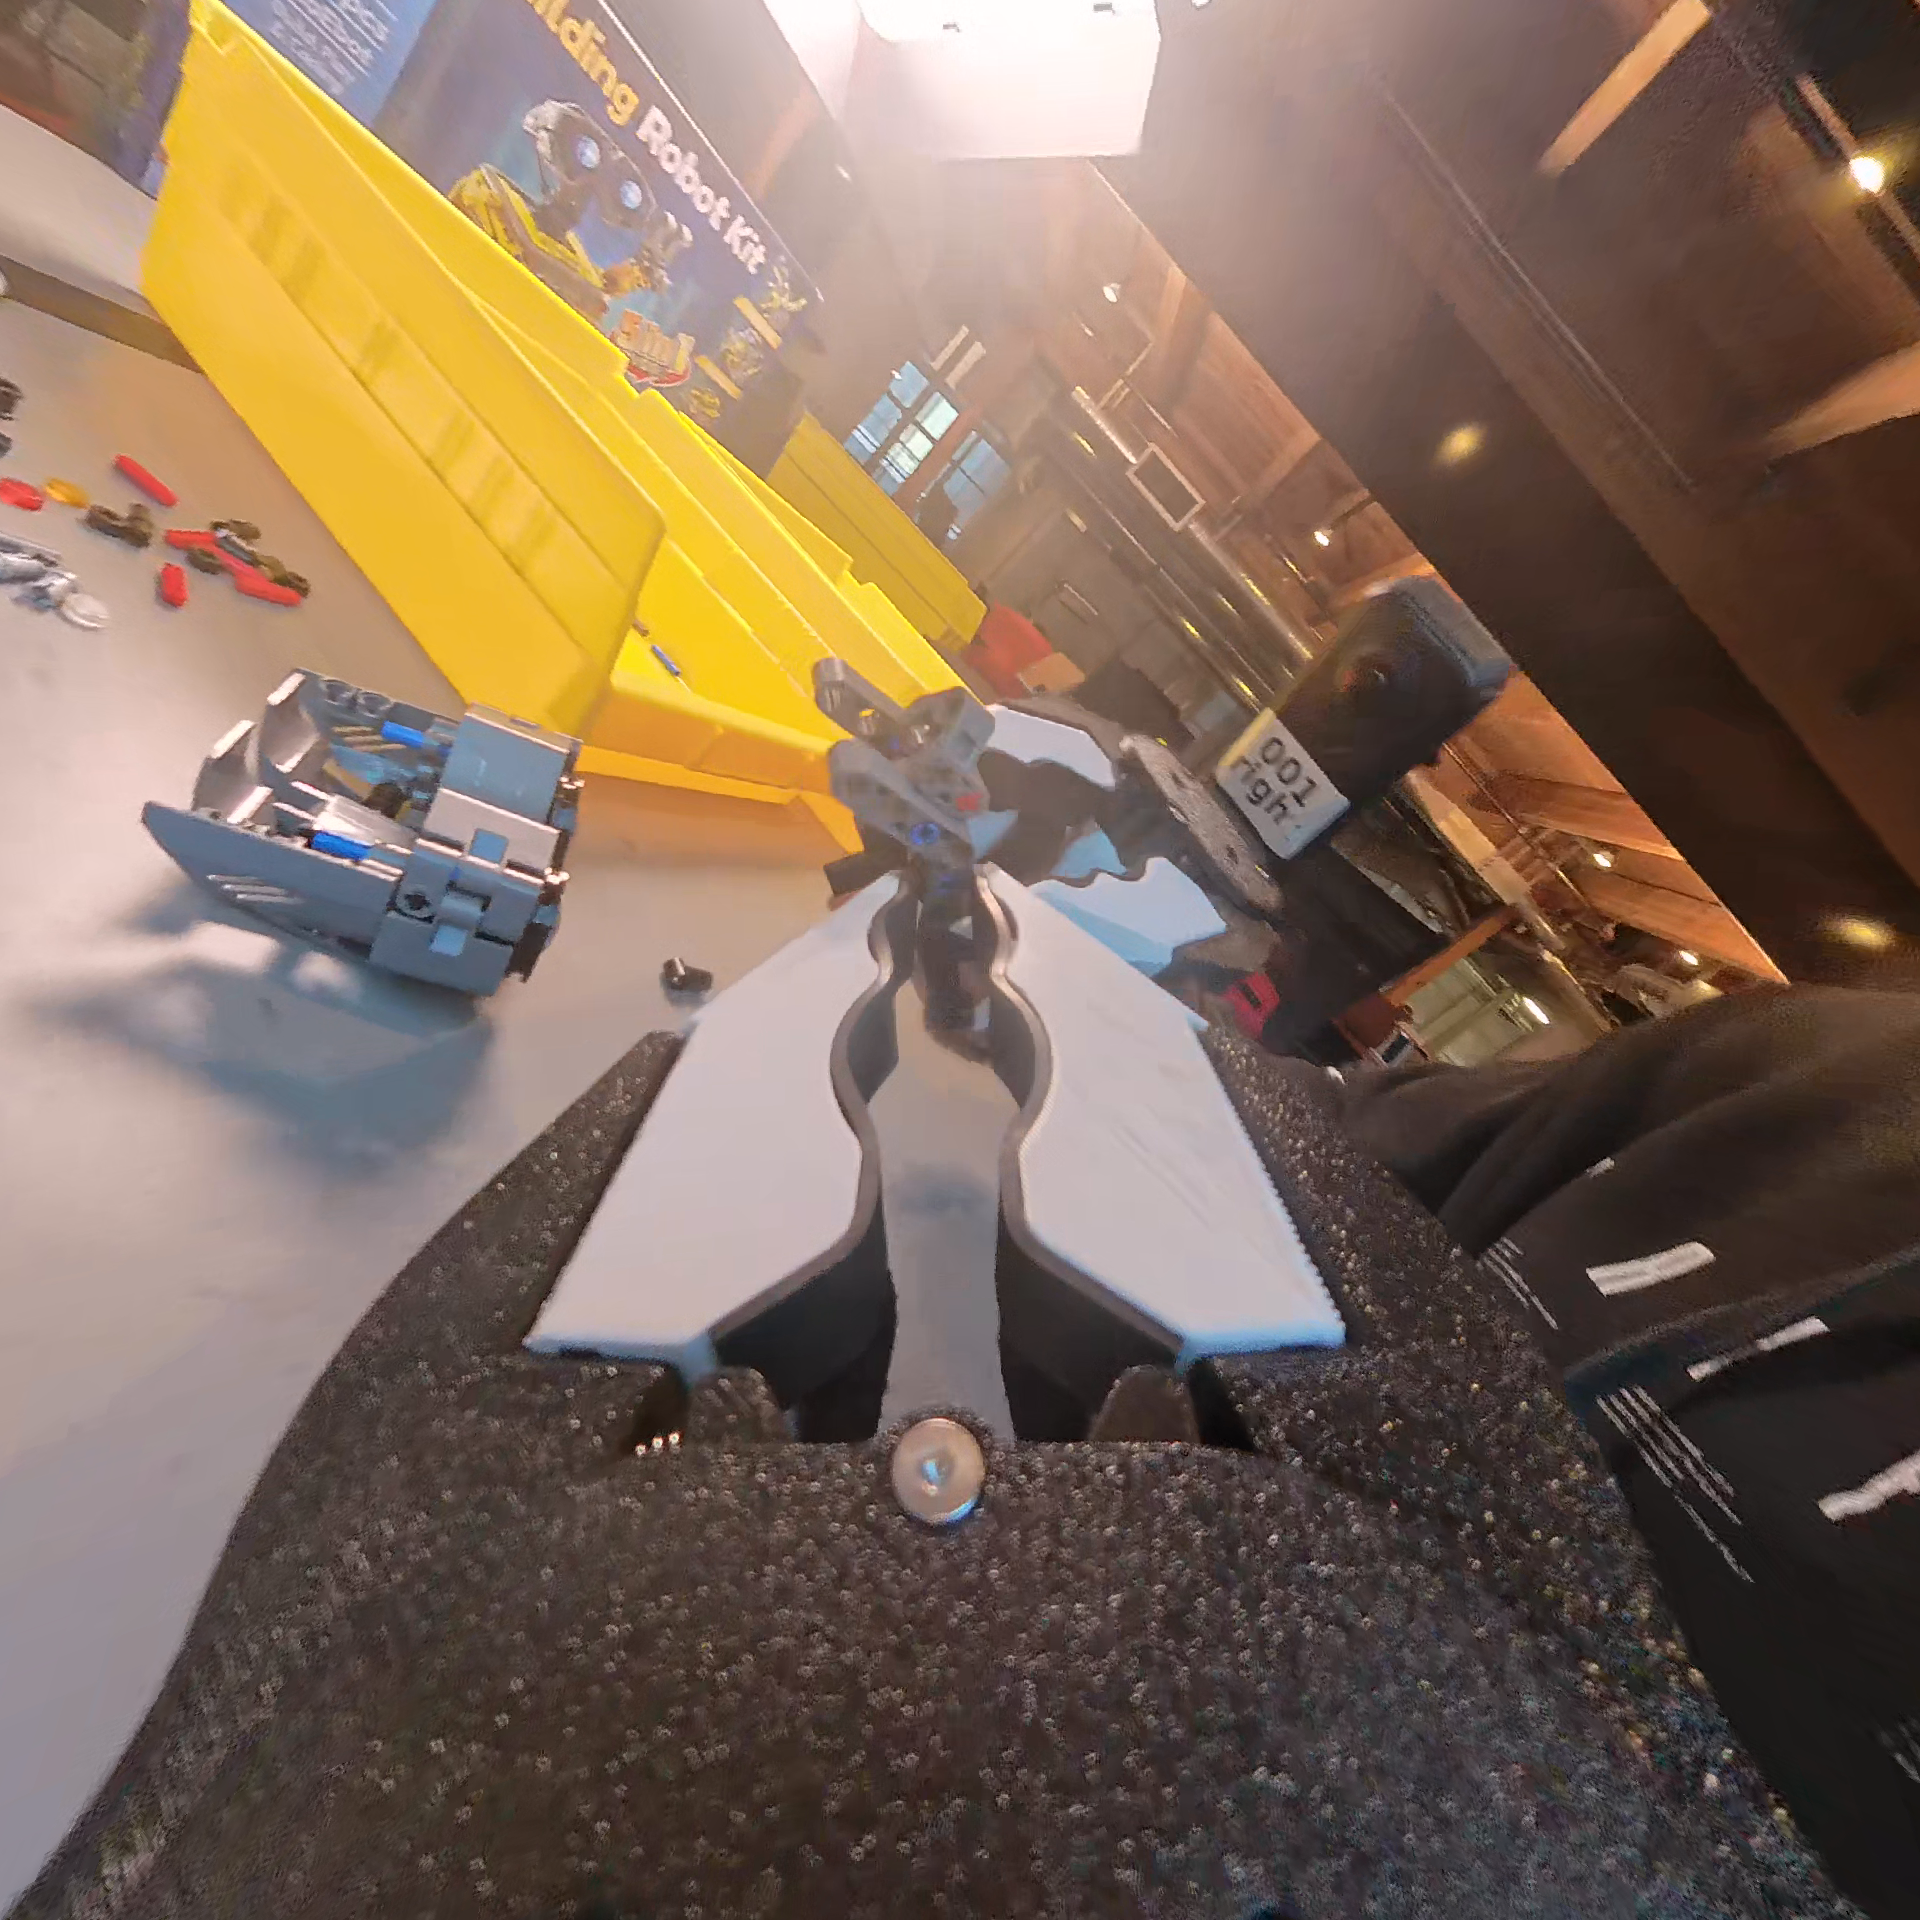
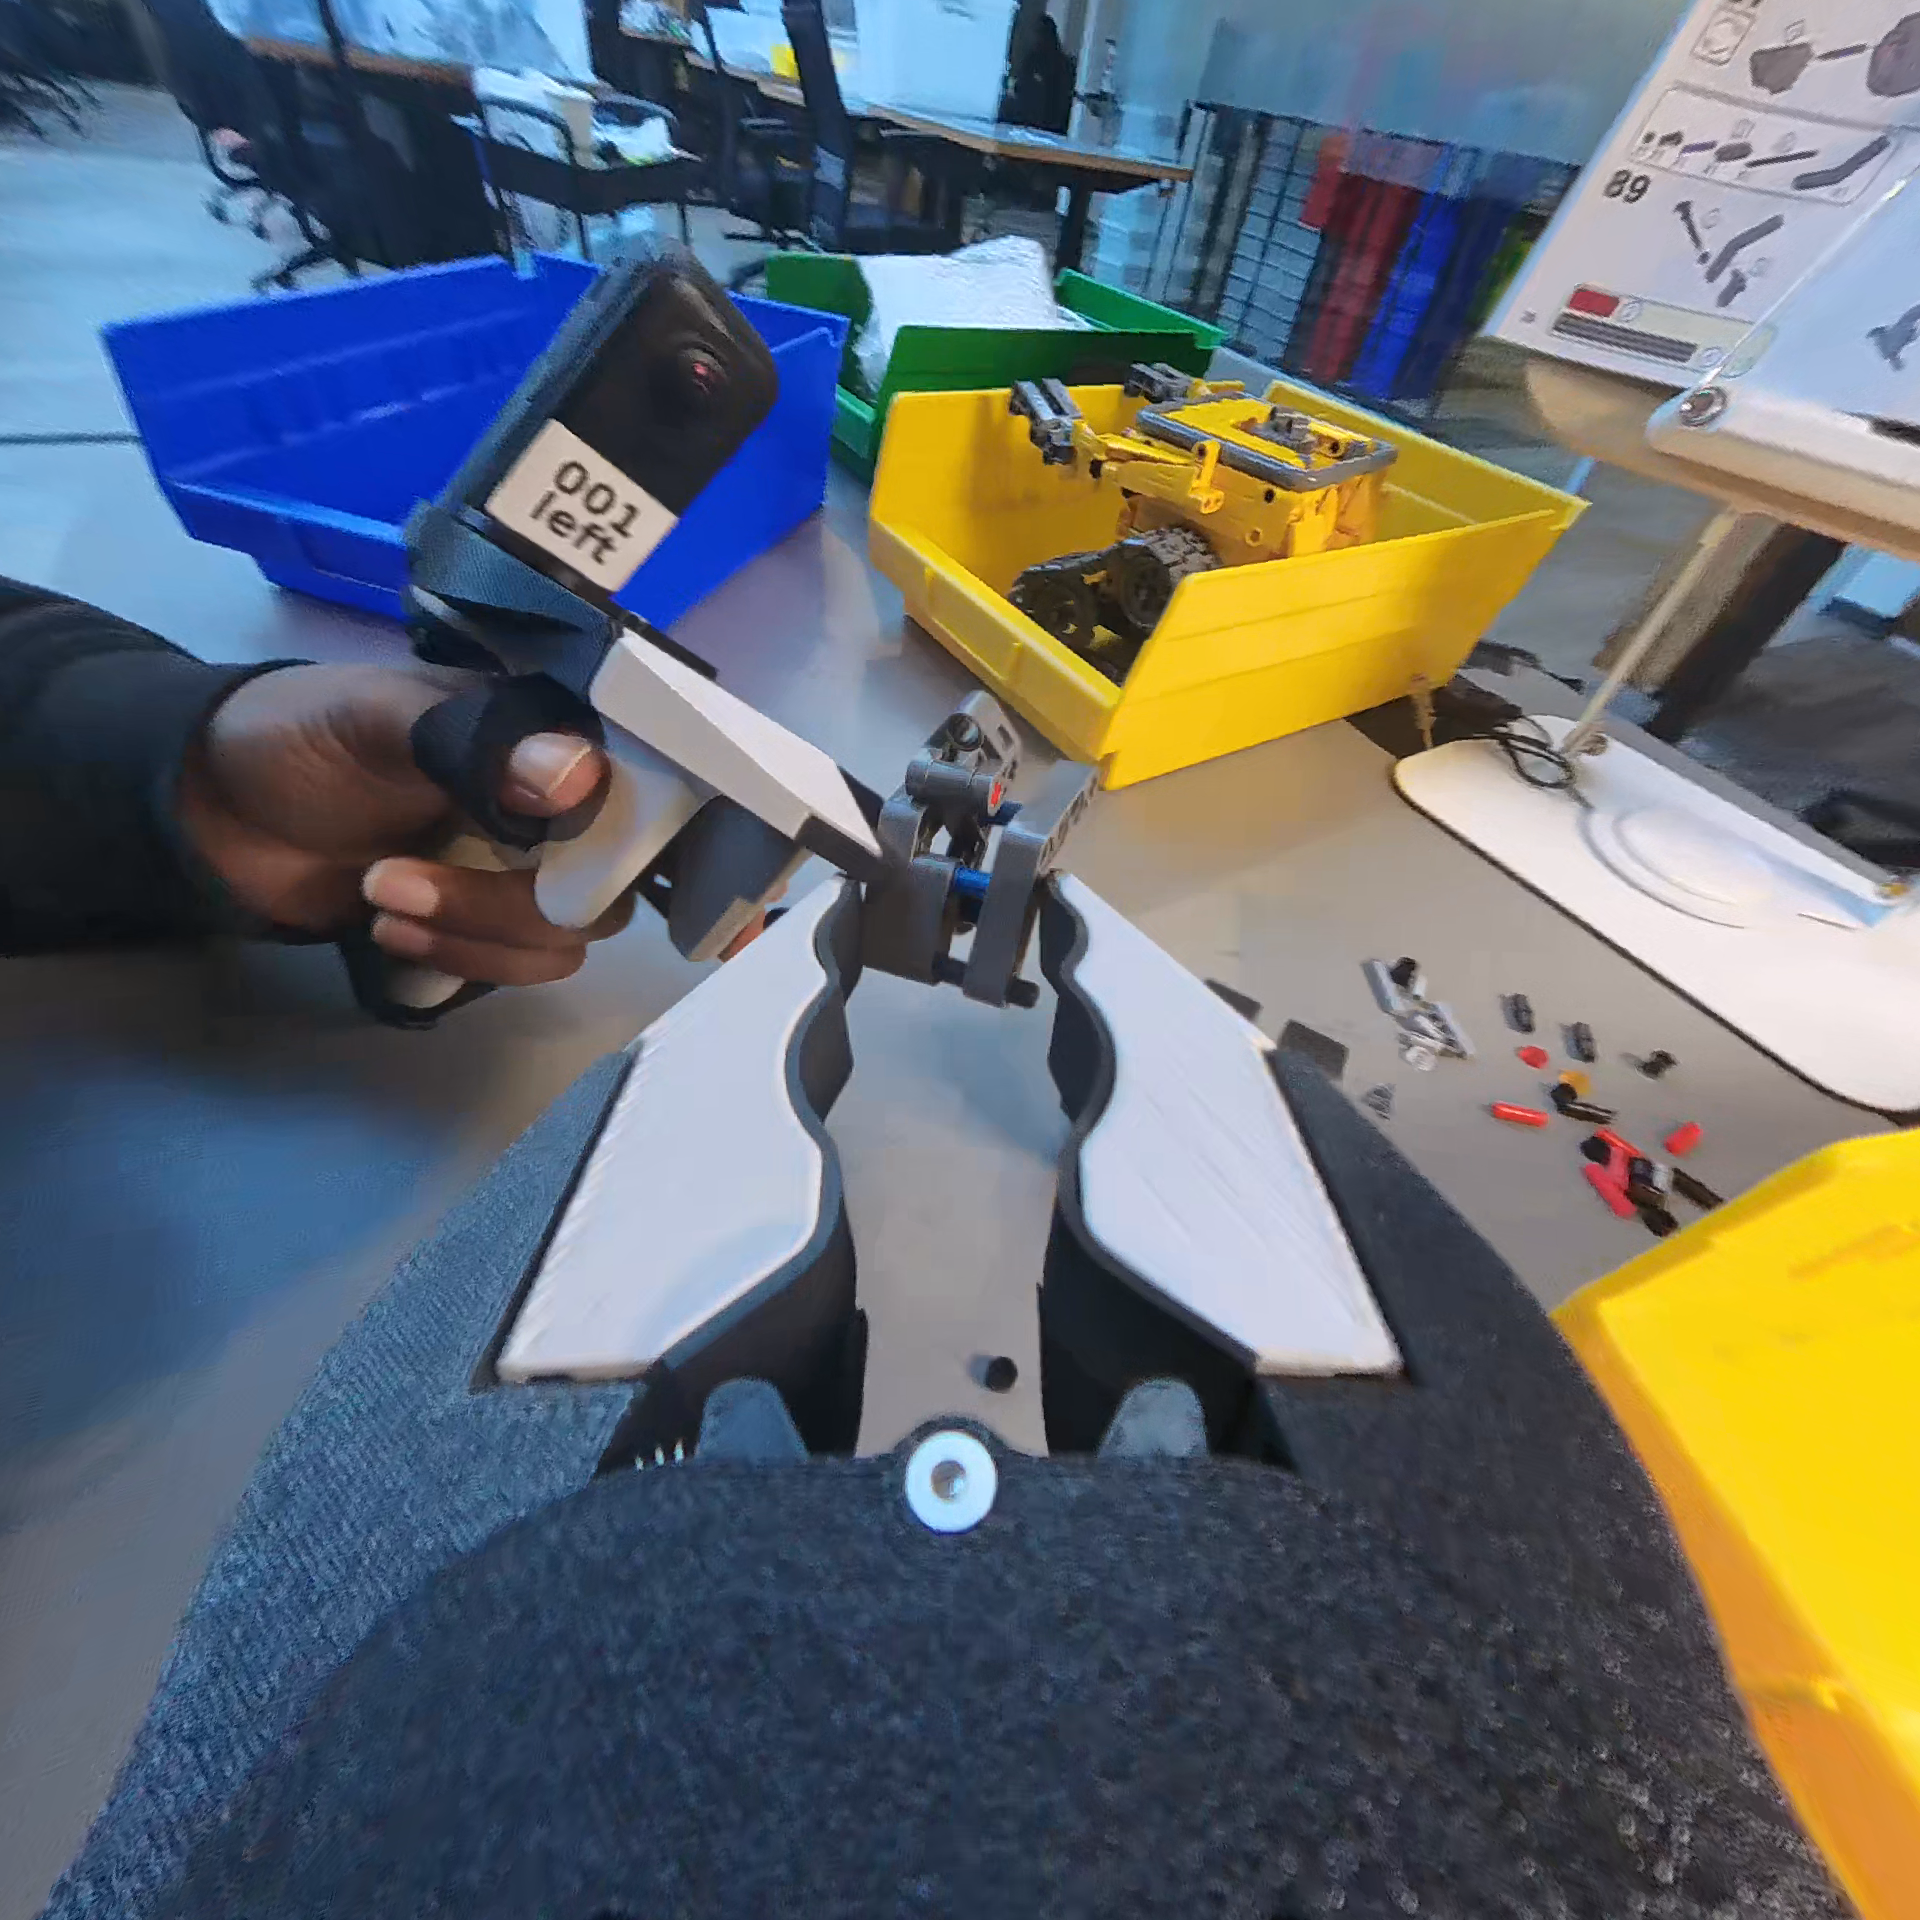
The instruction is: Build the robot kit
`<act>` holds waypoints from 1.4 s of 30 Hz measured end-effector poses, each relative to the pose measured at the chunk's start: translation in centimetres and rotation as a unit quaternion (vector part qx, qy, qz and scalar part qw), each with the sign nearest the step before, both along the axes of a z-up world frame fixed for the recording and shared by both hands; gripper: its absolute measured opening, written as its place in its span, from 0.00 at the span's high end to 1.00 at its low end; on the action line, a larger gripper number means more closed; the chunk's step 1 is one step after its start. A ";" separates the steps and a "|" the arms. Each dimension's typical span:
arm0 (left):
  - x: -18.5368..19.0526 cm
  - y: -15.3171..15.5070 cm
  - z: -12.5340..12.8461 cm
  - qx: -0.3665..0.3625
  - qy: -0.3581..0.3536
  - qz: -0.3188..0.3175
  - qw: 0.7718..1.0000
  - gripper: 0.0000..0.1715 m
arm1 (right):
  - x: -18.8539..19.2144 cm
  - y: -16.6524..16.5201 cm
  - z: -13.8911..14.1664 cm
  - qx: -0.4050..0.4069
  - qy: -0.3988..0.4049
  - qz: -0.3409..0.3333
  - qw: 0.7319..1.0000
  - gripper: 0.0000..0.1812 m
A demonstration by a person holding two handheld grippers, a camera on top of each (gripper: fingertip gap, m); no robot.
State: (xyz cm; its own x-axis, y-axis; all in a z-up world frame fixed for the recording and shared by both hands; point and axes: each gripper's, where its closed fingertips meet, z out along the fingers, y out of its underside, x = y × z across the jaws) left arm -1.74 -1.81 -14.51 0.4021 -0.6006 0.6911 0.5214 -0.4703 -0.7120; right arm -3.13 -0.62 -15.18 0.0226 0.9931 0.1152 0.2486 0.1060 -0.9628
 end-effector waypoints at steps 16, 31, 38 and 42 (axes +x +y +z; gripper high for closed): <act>2.8 -6.2 1.9 0.203 0.194 -0.160 0.946 0.76 | 3.7 -8.1 1.6 -0.113 0.040 0.295 0.948 0.83; 3.6 -7.9 1.8 0.287 0.317 -0.148 0.892 0.80 | 4.6 -9.5 1.6 -0.090 0.031 0.334 0.938 0.83; 2.9 -6.7 1.3 0.287 0.353 -0.111 0.883 0.81 | 3.4 -8.2 1.2 0.009 0.012 0.255 0.967 0.82; 2.9 -6.7 0.8 0.289 0.365 -0.111 0.878 0.81 | 3.2 -8.0 0.7 0.052 0.004 0.235 0.971 0.83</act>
State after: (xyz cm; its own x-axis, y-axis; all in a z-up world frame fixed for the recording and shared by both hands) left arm 1.19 -8.48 -13.67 0.4408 -0.8852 -0.1486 -0.2327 0.0472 -0.9714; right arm 0.06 -8.59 -14.43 -0.4285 0.8771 0.2171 0.1412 0.3023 -0.9427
